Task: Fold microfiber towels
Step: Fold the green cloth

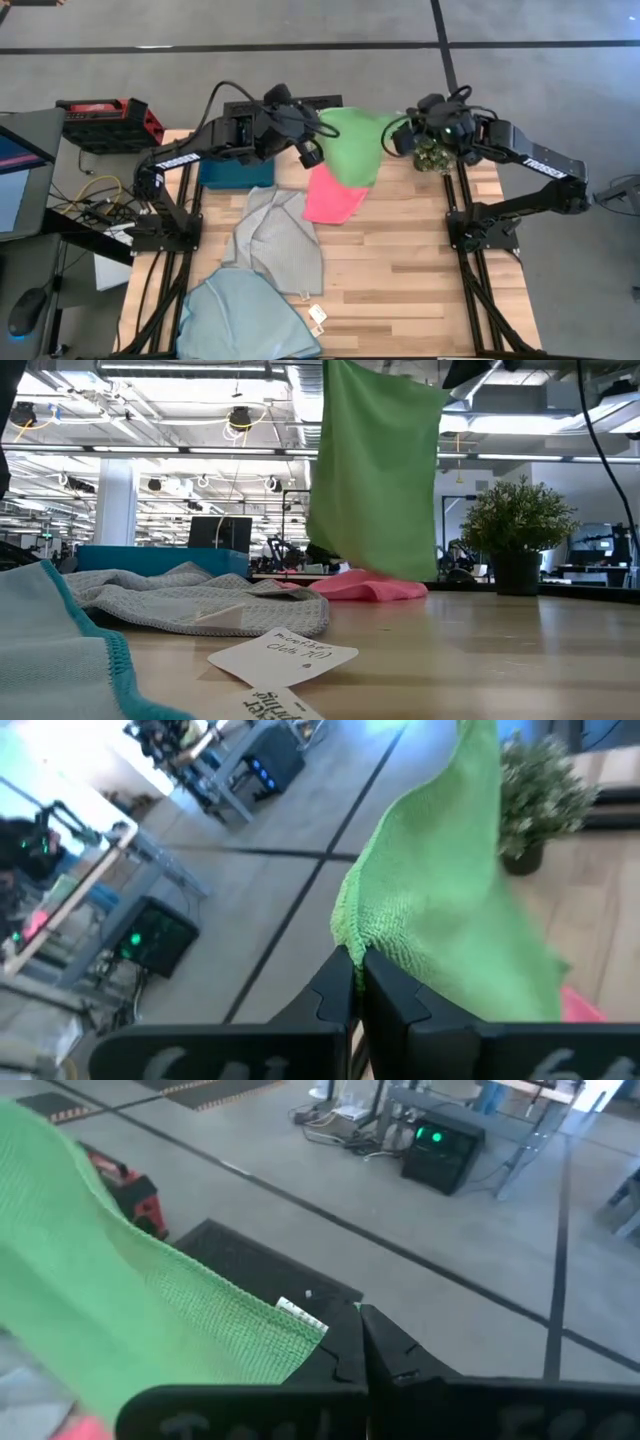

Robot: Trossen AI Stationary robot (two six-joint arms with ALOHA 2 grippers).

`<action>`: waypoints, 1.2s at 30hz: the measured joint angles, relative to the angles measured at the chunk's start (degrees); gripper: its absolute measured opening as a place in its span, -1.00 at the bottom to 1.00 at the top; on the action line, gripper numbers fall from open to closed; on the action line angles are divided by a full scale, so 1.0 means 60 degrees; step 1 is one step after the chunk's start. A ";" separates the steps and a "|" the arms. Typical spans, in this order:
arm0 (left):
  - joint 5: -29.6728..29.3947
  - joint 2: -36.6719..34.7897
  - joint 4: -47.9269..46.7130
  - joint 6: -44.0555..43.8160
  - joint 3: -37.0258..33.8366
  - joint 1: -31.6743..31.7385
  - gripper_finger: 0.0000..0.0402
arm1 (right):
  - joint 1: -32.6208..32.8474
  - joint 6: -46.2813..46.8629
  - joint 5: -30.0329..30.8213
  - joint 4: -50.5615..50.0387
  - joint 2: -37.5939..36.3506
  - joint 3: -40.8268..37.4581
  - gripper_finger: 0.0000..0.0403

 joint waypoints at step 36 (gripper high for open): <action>0.1577 0.0084 -0.2130 -0.3249 0.0084 -0.1343 -1.00 | 0.2850 0.4331 0.0415 -0.5659 0.0074 0.0639 -0.99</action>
